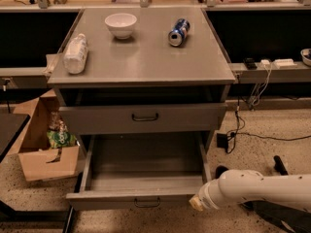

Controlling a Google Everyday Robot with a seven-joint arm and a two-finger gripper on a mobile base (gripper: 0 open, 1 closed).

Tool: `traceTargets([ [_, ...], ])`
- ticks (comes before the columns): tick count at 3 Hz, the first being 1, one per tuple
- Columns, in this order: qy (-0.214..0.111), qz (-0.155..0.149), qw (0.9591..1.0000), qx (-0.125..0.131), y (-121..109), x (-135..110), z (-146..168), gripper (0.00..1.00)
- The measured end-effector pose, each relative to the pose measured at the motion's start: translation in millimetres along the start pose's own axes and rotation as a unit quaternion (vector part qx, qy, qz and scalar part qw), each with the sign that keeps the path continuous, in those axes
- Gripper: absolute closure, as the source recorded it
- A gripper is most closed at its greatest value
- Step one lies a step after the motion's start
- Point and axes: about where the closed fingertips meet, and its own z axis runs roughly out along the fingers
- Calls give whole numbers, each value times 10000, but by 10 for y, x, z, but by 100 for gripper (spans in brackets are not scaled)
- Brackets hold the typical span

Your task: Close middle drawer

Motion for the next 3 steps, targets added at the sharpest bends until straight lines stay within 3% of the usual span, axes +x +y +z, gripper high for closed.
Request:
traceTargets([
  [3, -336, 126, 9990, 262, -301, -214, 209, 100],
])
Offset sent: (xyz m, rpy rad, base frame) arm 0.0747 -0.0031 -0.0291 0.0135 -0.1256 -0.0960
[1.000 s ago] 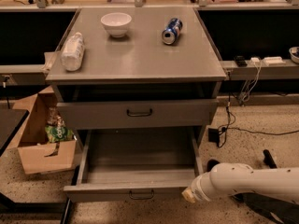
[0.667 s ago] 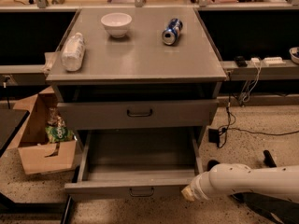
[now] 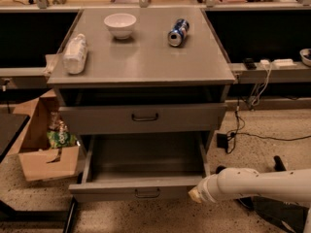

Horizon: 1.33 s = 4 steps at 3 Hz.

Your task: Close middle drawer

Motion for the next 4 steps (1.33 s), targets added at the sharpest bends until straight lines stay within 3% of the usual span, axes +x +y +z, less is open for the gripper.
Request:
traceTargets([
  [3, -251, -1, 9996, 121, -282, -218, 103, 100],
  [4, -251, -2, 9996, 121, -281, -217, 103, 100],
])
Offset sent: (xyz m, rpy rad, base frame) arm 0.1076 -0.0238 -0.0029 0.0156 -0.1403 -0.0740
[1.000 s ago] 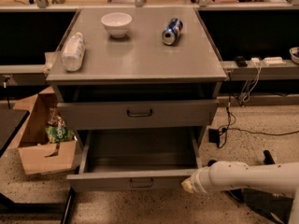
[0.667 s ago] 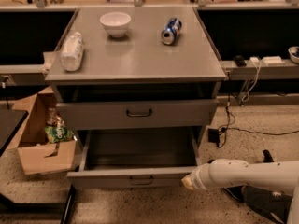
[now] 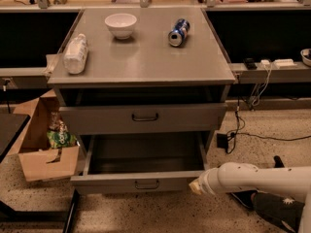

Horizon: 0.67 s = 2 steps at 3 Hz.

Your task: Close middle drawer

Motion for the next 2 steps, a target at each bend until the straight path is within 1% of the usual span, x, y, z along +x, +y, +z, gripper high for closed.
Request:
traceTargets([
  [1, -17, -126, 9999, -66, 101, 70, 21, 100],
  [2, -94, -256, 9996, -98, 103, 73, 157, 100],
])
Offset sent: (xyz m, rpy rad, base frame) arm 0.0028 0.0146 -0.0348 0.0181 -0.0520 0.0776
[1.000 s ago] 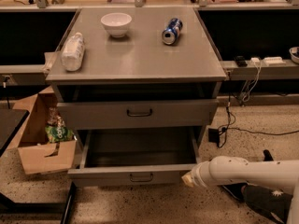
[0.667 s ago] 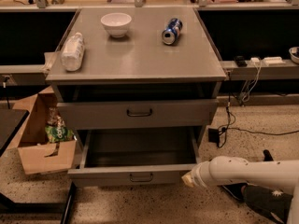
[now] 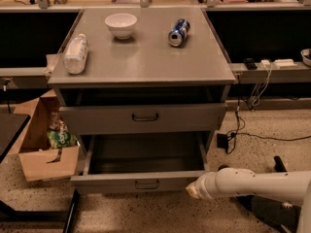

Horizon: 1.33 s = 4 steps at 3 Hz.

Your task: Close middle drawer

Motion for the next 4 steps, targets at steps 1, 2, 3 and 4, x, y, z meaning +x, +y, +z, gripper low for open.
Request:
traceTargets([
  [1, -184, -60, 9998, 100, -99, -78, 103, 100],
  [2, -372, -72, 9992, 147, -158, -143, 140, 100],
  [3, -530, -62, 9984, 176, -215, -208, 160, 100],
  [4, -632, -68, 9978, 173, -267, -281, 196, 100],
])
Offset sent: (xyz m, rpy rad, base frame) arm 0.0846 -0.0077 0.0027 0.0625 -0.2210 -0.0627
